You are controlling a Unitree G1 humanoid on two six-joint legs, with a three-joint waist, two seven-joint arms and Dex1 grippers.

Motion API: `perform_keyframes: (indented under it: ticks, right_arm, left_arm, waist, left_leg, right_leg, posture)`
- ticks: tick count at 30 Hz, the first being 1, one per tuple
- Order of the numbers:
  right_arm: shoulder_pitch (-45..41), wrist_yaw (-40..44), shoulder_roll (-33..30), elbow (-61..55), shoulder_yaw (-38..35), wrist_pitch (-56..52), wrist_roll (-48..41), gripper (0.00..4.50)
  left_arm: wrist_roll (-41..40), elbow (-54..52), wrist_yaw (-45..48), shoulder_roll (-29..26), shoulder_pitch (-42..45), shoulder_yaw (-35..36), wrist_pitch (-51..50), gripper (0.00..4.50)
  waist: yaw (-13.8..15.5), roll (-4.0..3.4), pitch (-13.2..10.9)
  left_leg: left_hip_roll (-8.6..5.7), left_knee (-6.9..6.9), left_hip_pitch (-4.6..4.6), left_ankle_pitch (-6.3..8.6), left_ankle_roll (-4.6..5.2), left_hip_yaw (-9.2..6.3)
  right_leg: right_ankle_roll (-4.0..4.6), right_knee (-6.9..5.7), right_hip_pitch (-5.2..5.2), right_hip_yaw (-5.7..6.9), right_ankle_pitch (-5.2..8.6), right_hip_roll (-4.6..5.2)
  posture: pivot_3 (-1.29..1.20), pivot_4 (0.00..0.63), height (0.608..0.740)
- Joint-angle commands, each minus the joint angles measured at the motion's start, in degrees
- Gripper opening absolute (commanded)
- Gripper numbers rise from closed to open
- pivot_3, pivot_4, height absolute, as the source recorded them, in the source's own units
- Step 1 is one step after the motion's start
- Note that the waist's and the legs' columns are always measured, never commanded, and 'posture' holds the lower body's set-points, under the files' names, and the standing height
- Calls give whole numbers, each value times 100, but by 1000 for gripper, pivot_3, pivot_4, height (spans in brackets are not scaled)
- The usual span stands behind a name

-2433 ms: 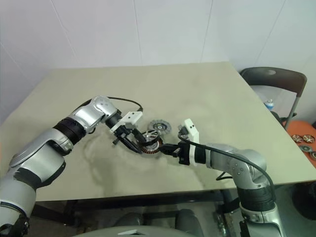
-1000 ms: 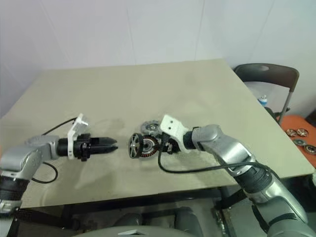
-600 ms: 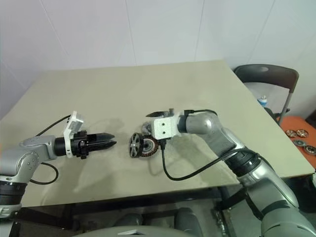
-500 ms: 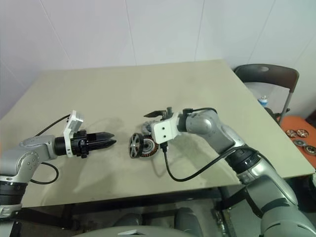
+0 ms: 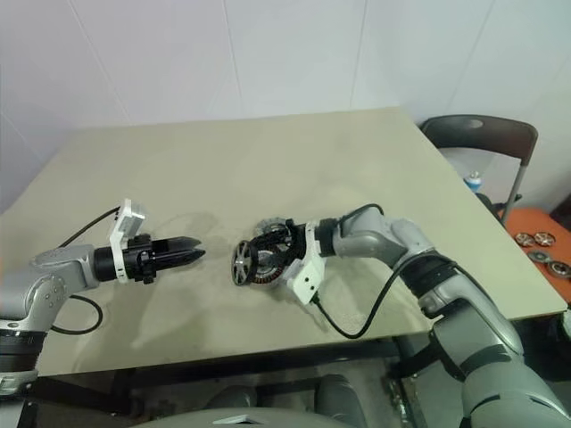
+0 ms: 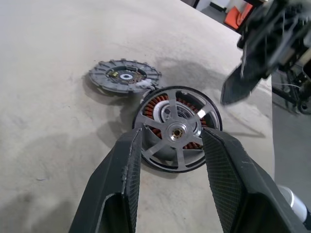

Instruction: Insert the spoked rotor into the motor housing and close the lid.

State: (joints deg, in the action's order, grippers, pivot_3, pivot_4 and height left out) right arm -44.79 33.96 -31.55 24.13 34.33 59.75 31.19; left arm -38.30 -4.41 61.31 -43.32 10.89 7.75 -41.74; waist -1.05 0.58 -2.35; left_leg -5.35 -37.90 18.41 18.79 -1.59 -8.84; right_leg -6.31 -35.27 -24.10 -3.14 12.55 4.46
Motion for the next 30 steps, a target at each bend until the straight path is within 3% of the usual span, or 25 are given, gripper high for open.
perform_keyframes:
  ticks: [1,13,22,30]
  right_arm:
    - [-262,-95,221,202,-10,35,106,2532]
    - [-667,-286,425,1239,310,273,840,2532]
    - [-894,25,454,1561,212,37,518,2532]
    - [-451,2591,-374,81,369,-1046,-1520,2532]
  left_arm:
    - [-55,-203,-47,-14,-22,173,69,2091]
    - [-243,-762,-515,133,-403,473,23,2091]
    - [-217,-723,-596,151,-387,523,92,2091]
    - [-111,-567,-550,153,-331,470,186,2091]
  waist:
    - [1,0,0]
    - [-5,-1,0]
    - [-11,-1,0]
    - [5,-3,-1]
  left_leg:
    - [0,0,-1,-1,-1,0]
    - [0,1,-2,-3,-6,0]
    - [4,1,-5,-9,-15,0]
    - [7,3,-2,-7,-12,-4]
  right_leg:
    - [1,-1,0,0,0,0]
    - [5,-4,-2,-1,-3,-2]
    - [14,-9,-2,-3,-8,-8]
    - [14,4,2,0,-9,-8]
  posture:
    - [0,0,740]
    - [0,0,740]
    - [0,0,740]
    - [0,0,740]
